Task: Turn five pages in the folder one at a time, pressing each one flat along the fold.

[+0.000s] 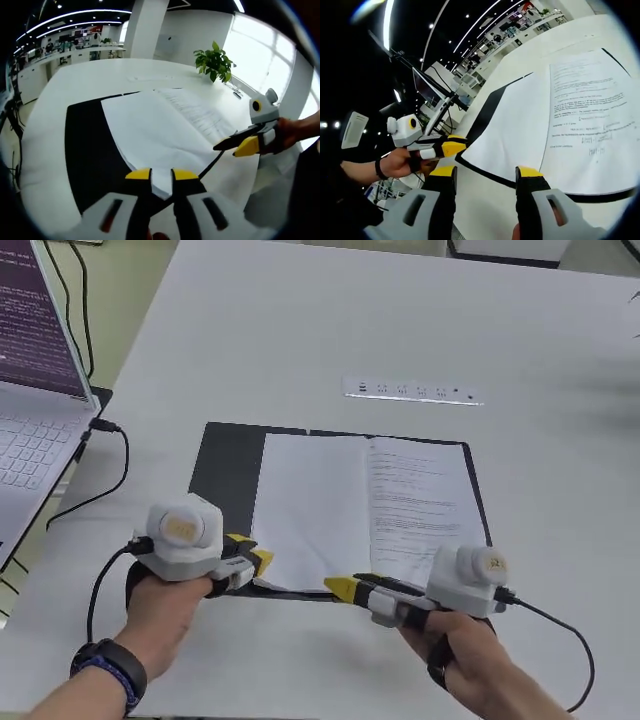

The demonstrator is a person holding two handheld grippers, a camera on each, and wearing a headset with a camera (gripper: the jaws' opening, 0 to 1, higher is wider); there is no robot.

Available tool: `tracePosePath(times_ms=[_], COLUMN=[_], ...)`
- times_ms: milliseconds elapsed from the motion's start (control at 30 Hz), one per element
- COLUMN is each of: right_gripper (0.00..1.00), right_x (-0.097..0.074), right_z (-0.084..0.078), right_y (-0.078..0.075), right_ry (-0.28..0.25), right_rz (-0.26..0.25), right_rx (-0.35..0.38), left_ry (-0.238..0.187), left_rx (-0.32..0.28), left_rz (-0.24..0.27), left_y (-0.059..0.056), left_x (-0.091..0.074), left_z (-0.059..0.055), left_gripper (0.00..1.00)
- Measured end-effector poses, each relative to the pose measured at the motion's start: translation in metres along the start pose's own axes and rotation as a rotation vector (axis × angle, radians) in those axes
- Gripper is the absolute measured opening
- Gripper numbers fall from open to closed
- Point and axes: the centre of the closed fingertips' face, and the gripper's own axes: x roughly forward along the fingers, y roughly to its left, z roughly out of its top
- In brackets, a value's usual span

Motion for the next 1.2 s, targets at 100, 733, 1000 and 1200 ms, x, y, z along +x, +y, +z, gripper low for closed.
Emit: tracePosePath(times_ms=[100, 733, 1000, 1200], right_gripper=[0.45, 0.33, 0.24, 0.16], right_x=[-0.003, 0.002, 0.017, 0.029], right_z=[-0.001, 0.024, 0.063, 0.095], right_y=[-0.004, -0.017, -0.042, -0.054], right_ry=[-0.002, -0.017, -0.064, -0.125], right_rz=[-0.007, -0.007, -0.042, -0.052], right_rx=[0.01, -0.005, -0.018, -0.008], left_ry=[0.024, 0.078, 0.076, 0.082], left_rx=[-0.001, -0.069, -0.059, -0.051], left_rz=[-0.002, 0.042, 0.06, 0.058], left_y=[0.001, 0.007, 0.009, 0.009], left_x=[0.007, 0.015, 0.016, 0.017], left_z=[-0.009, -0.037, -0.037, -0.037], left_gripper=[0.05, 0.0, 0.0, 0.0])
